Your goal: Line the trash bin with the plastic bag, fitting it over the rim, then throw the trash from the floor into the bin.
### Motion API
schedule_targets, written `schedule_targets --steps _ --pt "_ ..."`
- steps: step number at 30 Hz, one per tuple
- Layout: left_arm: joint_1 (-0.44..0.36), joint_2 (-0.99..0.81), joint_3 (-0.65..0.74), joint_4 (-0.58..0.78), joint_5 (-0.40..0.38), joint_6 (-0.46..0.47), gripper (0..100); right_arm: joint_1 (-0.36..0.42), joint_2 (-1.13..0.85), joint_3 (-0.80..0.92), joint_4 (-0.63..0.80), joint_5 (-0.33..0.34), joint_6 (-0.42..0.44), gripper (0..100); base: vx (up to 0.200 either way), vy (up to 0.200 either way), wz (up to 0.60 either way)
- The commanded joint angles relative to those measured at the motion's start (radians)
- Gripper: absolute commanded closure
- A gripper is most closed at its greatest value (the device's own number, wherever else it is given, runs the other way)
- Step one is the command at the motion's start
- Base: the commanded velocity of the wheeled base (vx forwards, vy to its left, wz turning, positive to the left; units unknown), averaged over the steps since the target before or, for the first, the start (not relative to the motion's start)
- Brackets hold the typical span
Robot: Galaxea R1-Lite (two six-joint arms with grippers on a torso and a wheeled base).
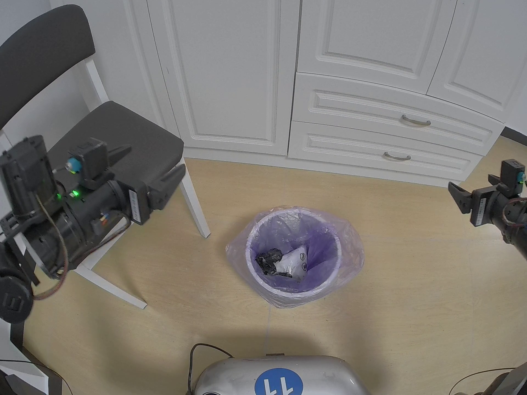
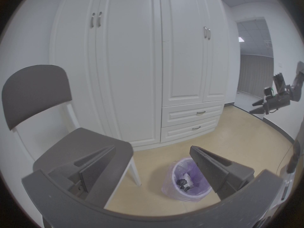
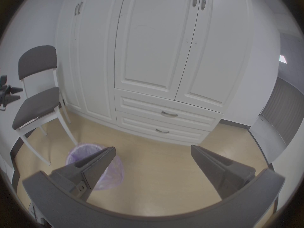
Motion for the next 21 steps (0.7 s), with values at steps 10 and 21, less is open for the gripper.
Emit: schedule_targets --steps 10,21 --pt "0.352 -0.538 -0.340 0.708 0.001 -0.203 0 -0.255 -0.494 -0.119 0.342 0.014 0.168 0 0.000 0.000 0.00" --pt "0.451 -0.789 -0.329 0.887 0.003 -0.203 0 -0.259 -0.834 -0.069 0.503 0.001 0.160 0 0.000 0.000 0.00"
